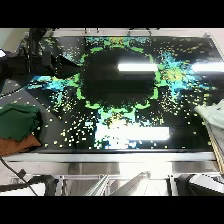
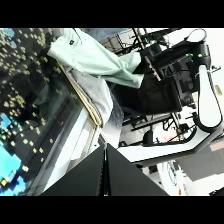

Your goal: Fold the shirts.

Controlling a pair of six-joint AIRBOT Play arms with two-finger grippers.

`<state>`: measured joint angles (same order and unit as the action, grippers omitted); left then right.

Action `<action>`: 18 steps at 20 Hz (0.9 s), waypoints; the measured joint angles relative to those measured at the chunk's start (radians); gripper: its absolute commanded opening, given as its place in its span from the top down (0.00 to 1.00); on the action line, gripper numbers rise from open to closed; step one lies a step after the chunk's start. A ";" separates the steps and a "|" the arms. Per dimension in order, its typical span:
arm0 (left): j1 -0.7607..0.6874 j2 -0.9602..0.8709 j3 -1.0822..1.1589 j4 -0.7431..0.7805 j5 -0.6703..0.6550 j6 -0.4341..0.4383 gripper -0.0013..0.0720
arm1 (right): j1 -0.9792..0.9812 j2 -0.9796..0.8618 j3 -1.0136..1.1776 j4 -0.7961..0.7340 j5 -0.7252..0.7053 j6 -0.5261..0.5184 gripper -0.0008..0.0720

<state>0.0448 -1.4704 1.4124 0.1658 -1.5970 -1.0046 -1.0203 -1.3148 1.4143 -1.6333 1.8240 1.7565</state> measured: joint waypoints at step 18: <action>0.059 0.107 0.098 0.199 0.005 -0.127 0.99 | 0.431 0.097 -0.078 0.525 -0.268 -0.076 0.97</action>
<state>0.1040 -1.3632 1.5101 0.3645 -1.5921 -1.1316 -0.5896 -1.2182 1.3361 -1.1080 1.5558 1.6810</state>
